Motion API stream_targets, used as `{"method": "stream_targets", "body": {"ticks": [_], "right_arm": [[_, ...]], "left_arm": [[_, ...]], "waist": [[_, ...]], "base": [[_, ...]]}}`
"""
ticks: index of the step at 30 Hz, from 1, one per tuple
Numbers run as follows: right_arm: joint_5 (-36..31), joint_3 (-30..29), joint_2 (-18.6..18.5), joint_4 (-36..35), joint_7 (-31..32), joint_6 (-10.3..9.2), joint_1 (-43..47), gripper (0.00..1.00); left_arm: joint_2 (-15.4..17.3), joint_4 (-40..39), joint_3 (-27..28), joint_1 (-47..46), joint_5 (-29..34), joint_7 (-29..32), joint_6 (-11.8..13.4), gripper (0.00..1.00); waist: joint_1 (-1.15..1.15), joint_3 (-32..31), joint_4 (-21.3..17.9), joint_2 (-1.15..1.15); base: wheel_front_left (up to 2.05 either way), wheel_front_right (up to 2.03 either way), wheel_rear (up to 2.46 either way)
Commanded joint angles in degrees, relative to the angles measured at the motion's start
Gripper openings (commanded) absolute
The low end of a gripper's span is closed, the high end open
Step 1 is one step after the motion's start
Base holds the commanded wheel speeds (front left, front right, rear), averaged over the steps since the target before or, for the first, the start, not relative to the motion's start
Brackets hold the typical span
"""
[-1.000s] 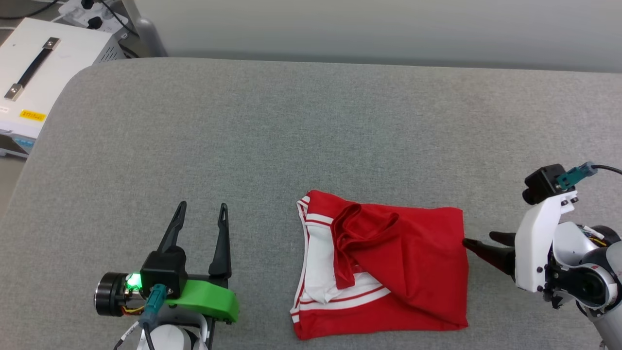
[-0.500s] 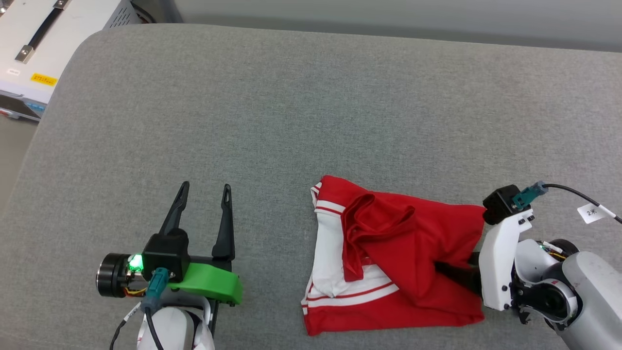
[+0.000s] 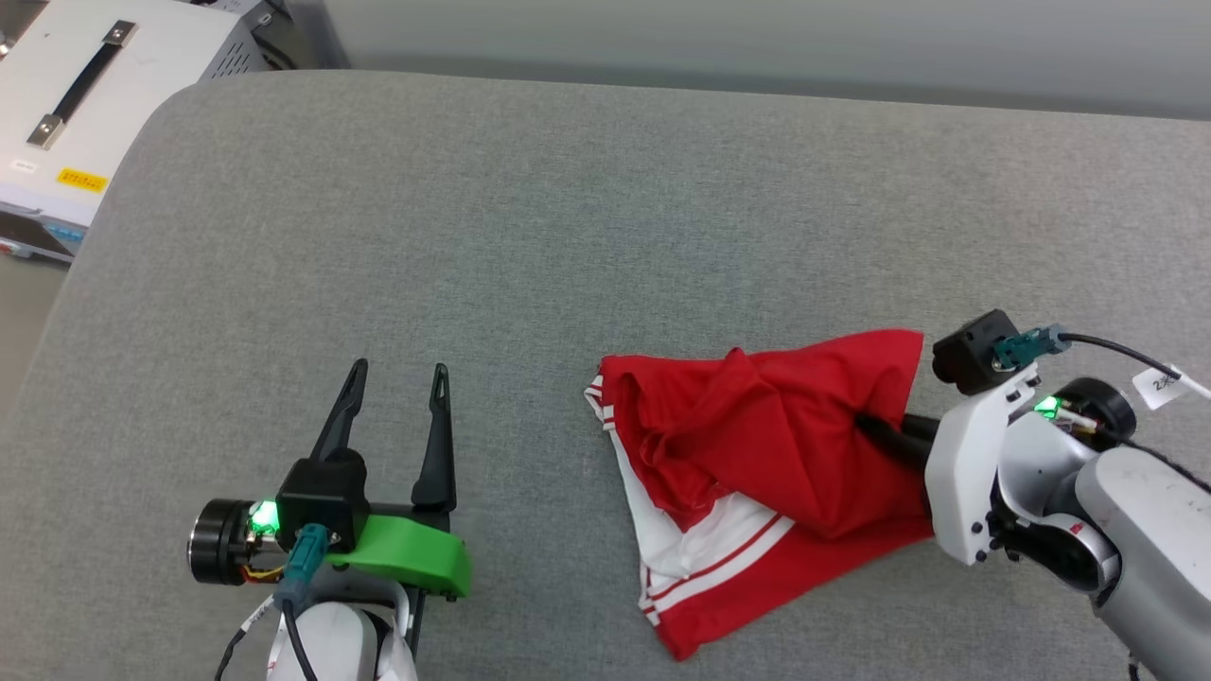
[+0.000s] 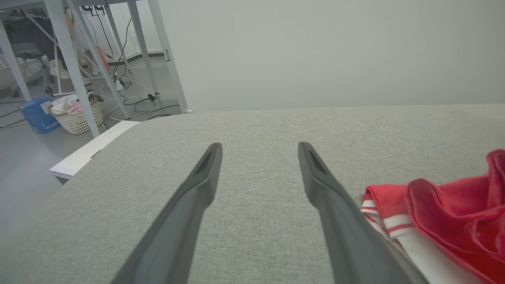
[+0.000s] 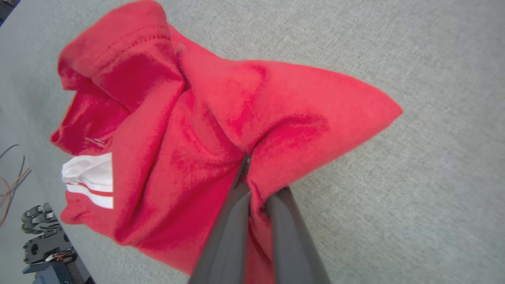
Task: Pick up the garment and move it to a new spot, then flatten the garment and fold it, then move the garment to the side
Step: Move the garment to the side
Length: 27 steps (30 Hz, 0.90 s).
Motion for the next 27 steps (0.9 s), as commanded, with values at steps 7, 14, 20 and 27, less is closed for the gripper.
{"method": "stream_targets", "body": {"ticks": [7, 14, 20, 27], "right_arm": [[-4.58, 2.81, -6.10, -5.60, -3.11, -0.04, -5.46, 0.00], [-5.16, 2.34, -10.38, -9.35, -3.01, -0.04, -7.29, 0.00], [-4.62, -0.22, -12.87, -9.38, -3.03, -0.04, -7.50, 0.00], [-3.77, -4.28, -15.39, -5.43, -3.34, -0.04, -7.98, 0.00]], "left_arm": [[0.11, -0.69, 0.76, 2.04, 0.02, -0.34, -0.06, 1.00], [0.25, -1.81, 1.12, 2.48, 0.11, -0.34, 0.04, 1.00], [0.68, -2.70, 1.07, 1.67, 0.62, -0.34, -0.11, 1.00], [1.69, -4.54, 1.04, 0.43, 1.34, -0.34, -0.18, 1.00]], "waist": [[0.00, -2.39, -6.08, 0.00], [0.00, -1.39, -12.72, 0.00], [0.00, 1.06, -17.57, 0.00], [0.00, 5.26, -20.38, 0.00]], "base": [[0.00, 0.00, 0.00], [0.00, 0.00, 0.00], [0.00, 0.00, 0.00], [0.00, 0.00, 0.00]]}}
